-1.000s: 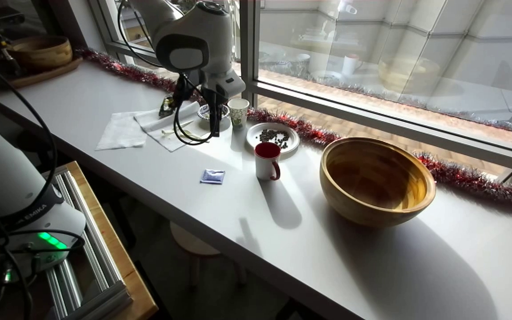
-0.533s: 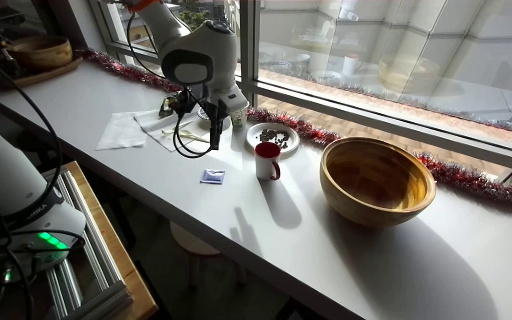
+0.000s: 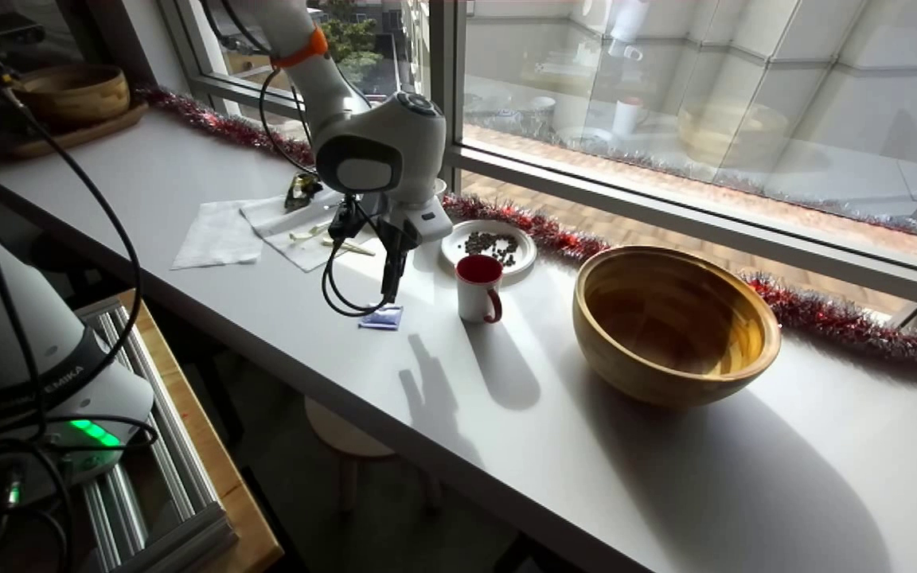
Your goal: Move the blue sachet backwards.
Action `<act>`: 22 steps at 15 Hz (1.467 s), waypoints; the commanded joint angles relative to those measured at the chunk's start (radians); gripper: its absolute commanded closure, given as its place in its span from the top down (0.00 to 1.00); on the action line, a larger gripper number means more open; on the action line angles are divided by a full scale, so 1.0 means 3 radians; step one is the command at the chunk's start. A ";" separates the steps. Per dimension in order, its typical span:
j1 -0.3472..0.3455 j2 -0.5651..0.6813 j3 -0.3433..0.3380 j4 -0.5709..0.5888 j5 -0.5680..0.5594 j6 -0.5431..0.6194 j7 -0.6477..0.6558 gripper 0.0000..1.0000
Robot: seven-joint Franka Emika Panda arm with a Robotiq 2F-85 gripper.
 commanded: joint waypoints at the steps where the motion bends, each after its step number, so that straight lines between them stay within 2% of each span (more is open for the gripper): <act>1: -0.0014 0.0308 0.0049 0.0235 0.0079 -0.0028 0.0014 1.00; 5: 0.0056 0.0505 -0.0009 0.0345 -0.0002 -0.0012 0.0136 1.00; 11: 0.0067 0.0454 -0.0073 0.0145 -0.0041 -0.0015 0.0100 1.00; 22: -0.0256 0.0476 0.0176 0.0089 0.0121 0.0111 -0.0529 1.00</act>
